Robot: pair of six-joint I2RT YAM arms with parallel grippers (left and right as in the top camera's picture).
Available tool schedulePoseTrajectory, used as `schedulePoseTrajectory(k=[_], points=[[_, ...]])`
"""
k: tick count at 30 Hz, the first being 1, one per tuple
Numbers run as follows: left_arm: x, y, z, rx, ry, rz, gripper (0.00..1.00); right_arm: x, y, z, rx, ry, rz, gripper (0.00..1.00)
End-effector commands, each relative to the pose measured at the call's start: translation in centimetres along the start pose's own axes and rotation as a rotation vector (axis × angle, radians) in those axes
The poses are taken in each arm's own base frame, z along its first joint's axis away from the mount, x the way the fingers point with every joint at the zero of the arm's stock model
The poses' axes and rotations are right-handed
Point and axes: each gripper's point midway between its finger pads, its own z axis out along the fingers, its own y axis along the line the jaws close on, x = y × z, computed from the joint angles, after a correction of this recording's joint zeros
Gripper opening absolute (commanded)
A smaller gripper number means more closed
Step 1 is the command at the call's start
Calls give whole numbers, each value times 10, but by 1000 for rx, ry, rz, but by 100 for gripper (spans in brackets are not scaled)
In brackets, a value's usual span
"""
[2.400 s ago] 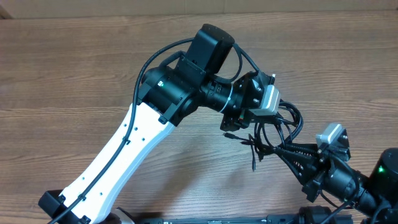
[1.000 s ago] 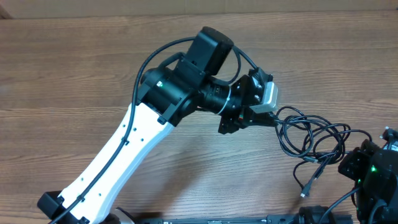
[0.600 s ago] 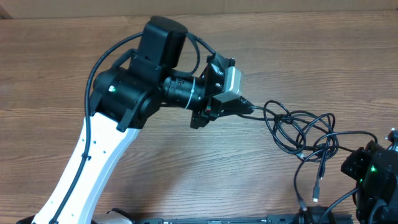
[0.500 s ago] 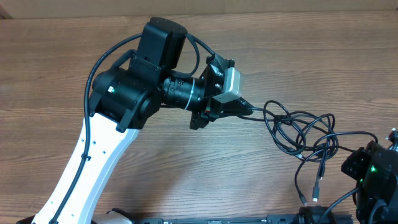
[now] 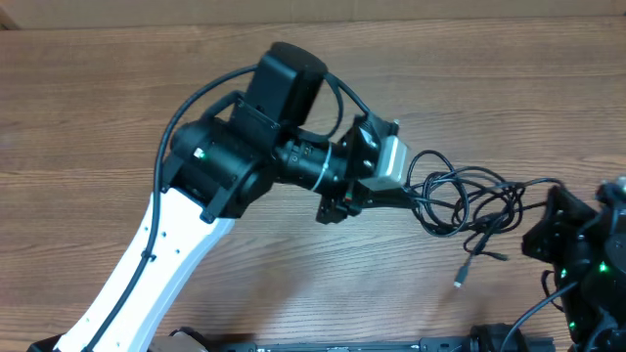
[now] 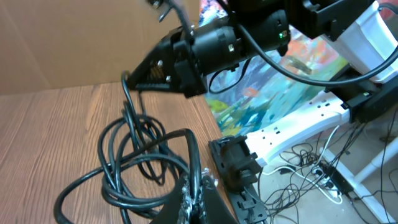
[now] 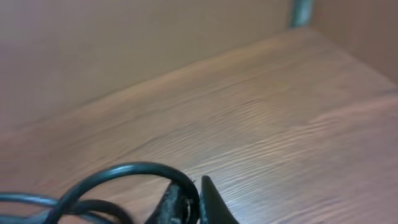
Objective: Untangle cables
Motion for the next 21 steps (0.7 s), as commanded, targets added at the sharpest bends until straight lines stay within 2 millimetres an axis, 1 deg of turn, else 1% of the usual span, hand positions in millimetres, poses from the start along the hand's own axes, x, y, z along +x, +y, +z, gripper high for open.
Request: schedulePoseTrajectory(k=[1,4,6,7,10,11,14,17,18,19,21], points=[[-6,-1,2,7,-9,49,4,-3,27,-9,-159,2,-110,11],[-8,-3,2,20,-20,52,4,4,38,-11,-230,23,-176,18],[-8,-4,3,24,-21,55,4,8,43,-13,-262,37,-205,27],[-9,-4,3,24,-22,58,4,10,43,-13,-262,44,-209,34],[-9,-3,3,18,-23,67,4,14,42,-13,-258,62,-209,72],[-10,-3,3,17,-24,69,4,16,41,-13,-257,69,-209,84],[-11,0,3,6,-25,84,4,26,40,-14,-260,111,-210,94],[-11,0,3,4,-27,150,4,37,45,-17,-305,158,-208,99],[-12,0,3,3,-27,182,4,41,48,-19,-325,174,-213,100],[-11,1,3,-1,-24,221,4,47,55,-23,-378,195,-250,100],[-10,4,3,-17,-13,256,4,54,62,-27,-437,215,-288,100]])
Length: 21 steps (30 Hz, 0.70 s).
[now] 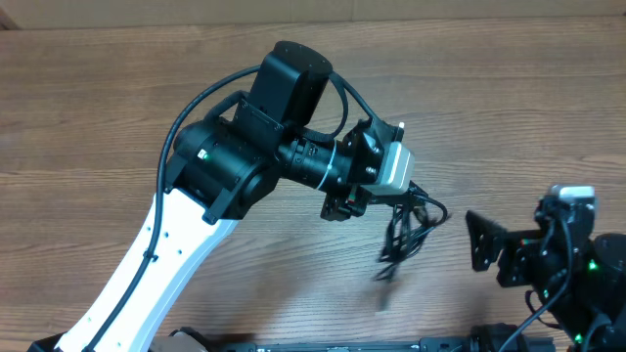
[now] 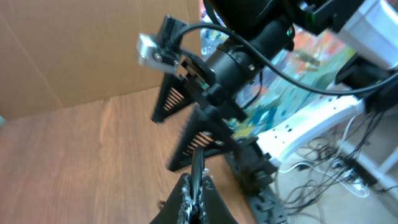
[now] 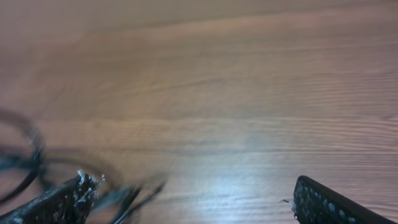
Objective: Untangle cables
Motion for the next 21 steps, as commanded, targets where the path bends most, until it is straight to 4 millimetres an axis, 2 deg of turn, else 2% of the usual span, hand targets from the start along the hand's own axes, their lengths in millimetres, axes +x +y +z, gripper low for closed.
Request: schedulePoseTrajectory(k=[1,8,12,18,21], points=[[-4,3,1,-15,2,146,4,0,27,-9,-151,-2,-93,100],[-10,11,1,-45,-7,198,4,3,36,-11,-205,8,-109,100],[-15,12,0,-48,-25,226,4,1,52,-14,-301,-6,-104,100],[-33,5,-1,-2,-109,293,4,2,51,-2,-311,-5,-83,100],[-40,-1,-2,32,-145,311,4,-2,56,-1,-343,-35,-157,100]])
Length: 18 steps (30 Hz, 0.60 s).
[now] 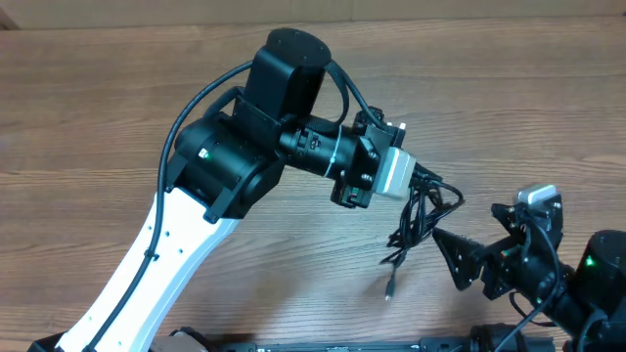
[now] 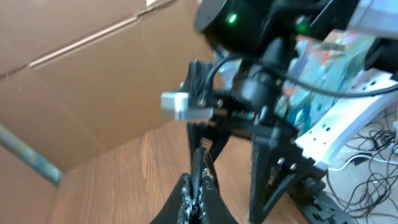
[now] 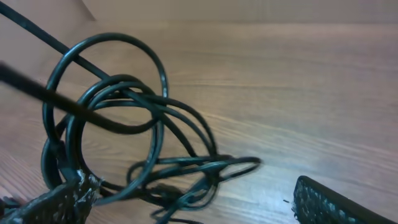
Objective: Untangle cables
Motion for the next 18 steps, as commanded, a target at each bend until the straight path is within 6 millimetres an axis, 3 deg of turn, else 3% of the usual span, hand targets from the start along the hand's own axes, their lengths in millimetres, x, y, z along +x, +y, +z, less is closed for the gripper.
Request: schedulePoseTrajectory(k=[1,13,18], points=[[-23,-15,-1,89,-106,50,4,-4,9,4,-68,-25,-126,100],[-49,-35,-9,213,-255,102,4,-14,-1,39,-128,40,-161,99],[-49,-34,-8,210,-252,103,4,-17,35,49,-432,22,-294,74]])
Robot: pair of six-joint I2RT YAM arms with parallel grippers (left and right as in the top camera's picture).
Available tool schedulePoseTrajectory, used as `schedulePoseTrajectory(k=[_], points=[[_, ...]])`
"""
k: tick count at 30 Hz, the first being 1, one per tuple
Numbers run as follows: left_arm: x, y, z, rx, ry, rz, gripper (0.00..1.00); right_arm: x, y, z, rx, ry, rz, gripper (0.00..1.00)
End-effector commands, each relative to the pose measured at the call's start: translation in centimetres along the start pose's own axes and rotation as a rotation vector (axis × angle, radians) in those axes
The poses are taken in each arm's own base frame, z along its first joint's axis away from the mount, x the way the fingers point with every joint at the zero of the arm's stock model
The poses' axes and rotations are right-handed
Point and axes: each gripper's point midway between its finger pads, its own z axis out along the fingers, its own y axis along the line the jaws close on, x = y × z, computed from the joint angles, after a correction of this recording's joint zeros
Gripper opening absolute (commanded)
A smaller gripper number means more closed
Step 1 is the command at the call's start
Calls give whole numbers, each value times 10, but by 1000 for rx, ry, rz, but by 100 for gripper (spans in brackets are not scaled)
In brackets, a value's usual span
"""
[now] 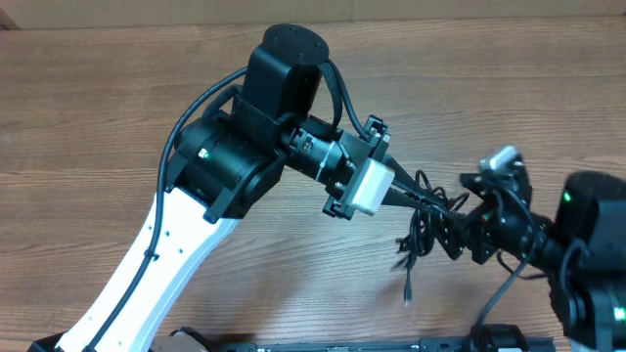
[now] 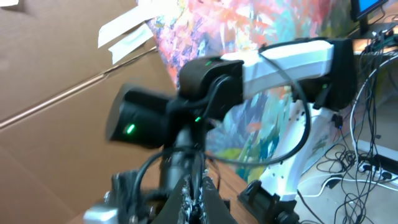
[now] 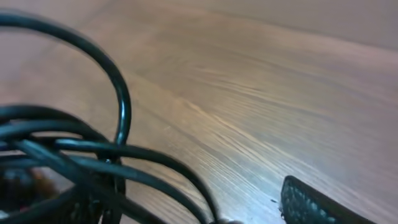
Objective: Untangle cables
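Observation:
A tangled bundle of black cable hangs over the wooden table, one plug end dangling low. My left gripper is shut on a strand at the top of the bundle; in the left wrist view its tips pinch the cable, with the right arm straight ahead. My right gripper is open at the right side of the bundle. In the right wrist view the cable loops fill the left half between the jaws, and only the right fingertip shows plainly.
The left arm's black and white body spans the table's middle. A black base bar runs along the near edge. A cardboard wall stands behind the table.
My open right gripper has moved up and left from below the bundle to its right side, with loops now between its fingers. The left gripper has turned, still holding the bundle.
At first both grippers were shut on the cable, spread between them. Then the right one was open and off to the right, the bundle hanging bunched from the left. It was then nearer below the bundle, and now is in against the loops.

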Motion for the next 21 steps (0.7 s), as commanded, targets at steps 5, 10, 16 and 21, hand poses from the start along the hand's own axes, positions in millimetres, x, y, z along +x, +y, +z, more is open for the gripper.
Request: schedulePoseTrajectory(k=[5,10,16,21], points=[[-7,-2,2,15,-16,41,4,-12,45,8,-373,-79,-121,21],[-5,0,2,0,-1,41,4,-11,42,14,-406,-66,-88,4],[4,8,1,-48,50,14,4,-5,27,21,-318,-12,-33,4],[36,40,-8,-257,218,-176,29,16,-22,29,-17,114,204,4]])
